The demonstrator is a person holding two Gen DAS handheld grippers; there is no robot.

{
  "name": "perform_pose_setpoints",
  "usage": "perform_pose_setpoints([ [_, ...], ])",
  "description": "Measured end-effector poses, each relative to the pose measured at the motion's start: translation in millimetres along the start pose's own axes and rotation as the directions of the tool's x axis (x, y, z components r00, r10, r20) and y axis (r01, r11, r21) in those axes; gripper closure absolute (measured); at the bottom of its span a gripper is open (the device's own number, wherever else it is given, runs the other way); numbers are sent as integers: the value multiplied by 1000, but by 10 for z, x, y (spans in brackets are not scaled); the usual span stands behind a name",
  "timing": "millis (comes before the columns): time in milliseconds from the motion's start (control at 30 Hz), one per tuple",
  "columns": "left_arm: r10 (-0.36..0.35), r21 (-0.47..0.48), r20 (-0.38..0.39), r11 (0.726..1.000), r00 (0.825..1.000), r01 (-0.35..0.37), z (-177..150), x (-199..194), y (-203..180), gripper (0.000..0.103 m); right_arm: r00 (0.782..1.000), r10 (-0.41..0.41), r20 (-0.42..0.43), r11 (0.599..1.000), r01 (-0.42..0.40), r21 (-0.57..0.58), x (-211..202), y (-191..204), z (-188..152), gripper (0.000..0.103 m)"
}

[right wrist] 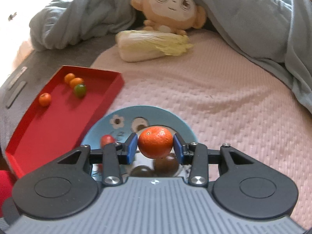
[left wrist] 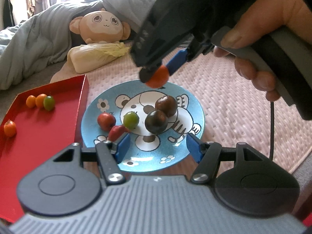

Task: Organize fruits
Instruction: 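Lower the mandarin onto the plate and open the right tool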

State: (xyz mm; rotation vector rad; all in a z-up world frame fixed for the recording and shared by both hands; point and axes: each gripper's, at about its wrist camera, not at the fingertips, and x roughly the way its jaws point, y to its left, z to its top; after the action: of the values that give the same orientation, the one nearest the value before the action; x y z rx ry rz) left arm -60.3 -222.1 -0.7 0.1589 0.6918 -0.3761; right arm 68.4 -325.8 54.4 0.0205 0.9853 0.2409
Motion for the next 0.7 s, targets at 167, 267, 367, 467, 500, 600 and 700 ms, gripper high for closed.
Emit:
perform_pose_setpoints([
  [167,-1,-11,4,1000,1000,1,3,-15,39,37,1000,7,0,999,-7,32,67,-65,65,57],
  [267,1,-14,5,1000,1000,-1,3,-24,61,37,1000,11,-8,1000,-11,12,124,17,98,57],
  [367,2,-15,9,1000,1000,-2,3,-45,89,37,1000,3,-15,1000,-3,1,175,76,130,57],
  [467,3,-18,14,1000,1000,-3,3,-76,129,37,1000,-9,-21,1000,9,-2,219,104,149,57],
  [500,5,-19,16,1000,1000,-5,3,-87,144,37,1000,-13,-23,1000,13,-2,232,110,148,57],
  [600,9,-28,21,1000,1000,-9,8,-116,198,37,999,-21,-32,1000,21,-6,275,131,144,57],
  [700,14,-37,24,999,1000,-13,10,-141,247,37,999,-27,-37,1000,27,-6,304,142,144,57],
])
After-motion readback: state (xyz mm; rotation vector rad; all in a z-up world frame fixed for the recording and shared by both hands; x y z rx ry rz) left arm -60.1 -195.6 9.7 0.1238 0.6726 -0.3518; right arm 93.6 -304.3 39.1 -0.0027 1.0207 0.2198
